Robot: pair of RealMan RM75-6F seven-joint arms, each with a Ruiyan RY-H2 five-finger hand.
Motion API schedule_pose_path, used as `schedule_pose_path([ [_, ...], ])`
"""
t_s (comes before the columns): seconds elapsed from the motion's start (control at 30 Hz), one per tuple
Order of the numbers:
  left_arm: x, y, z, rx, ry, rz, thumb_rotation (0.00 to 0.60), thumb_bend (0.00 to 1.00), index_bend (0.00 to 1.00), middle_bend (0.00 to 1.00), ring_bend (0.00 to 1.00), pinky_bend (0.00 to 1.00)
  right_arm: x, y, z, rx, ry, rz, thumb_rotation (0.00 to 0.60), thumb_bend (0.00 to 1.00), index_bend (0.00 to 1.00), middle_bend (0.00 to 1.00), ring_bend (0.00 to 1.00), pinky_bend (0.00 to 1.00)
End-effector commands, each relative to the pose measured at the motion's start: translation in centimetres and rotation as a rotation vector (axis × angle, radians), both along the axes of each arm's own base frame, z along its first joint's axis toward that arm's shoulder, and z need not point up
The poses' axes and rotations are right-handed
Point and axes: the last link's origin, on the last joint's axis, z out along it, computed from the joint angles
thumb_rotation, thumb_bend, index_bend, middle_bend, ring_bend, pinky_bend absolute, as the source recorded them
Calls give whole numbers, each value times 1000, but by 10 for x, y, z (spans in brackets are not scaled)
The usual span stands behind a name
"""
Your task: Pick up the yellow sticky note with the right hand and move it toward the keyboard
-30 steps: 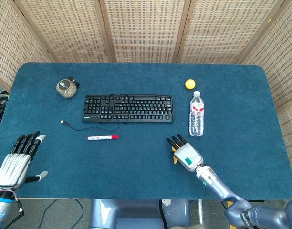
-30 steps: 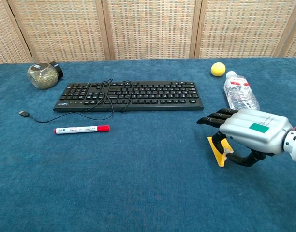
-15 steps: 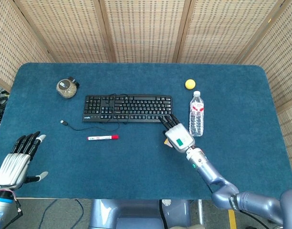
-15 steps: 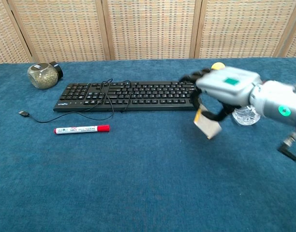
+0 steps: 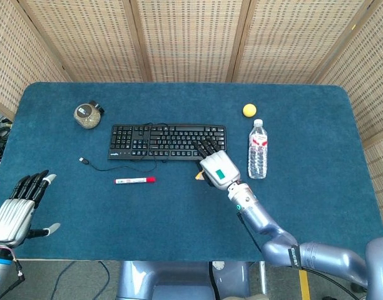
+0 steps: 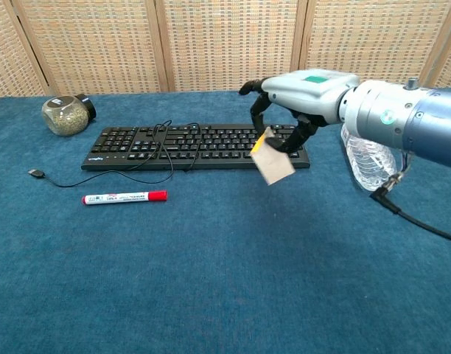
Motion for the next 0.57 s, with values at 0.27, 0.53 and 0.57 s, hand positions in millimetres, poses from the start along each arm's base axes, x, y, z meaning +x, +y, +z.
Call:
schedule_pose_path([
  [0.27,2,-5,1,-8,-9,-18,600,0,0,0,0,0,31,37,-5,456,-475,-346,600,541,730,68,0,0],
  [0.53,2,-3,1,-15,-10,-20,600,0,0,0,0,0,39,47,-11,615,-562,-441,600,546,731,77,0,0],
  [0.57,2,-3,1,-16,-10,-19,600,0,0,0,0,0,39,47,-11,614,-561,-437,600,547,731,77,0,0],
])
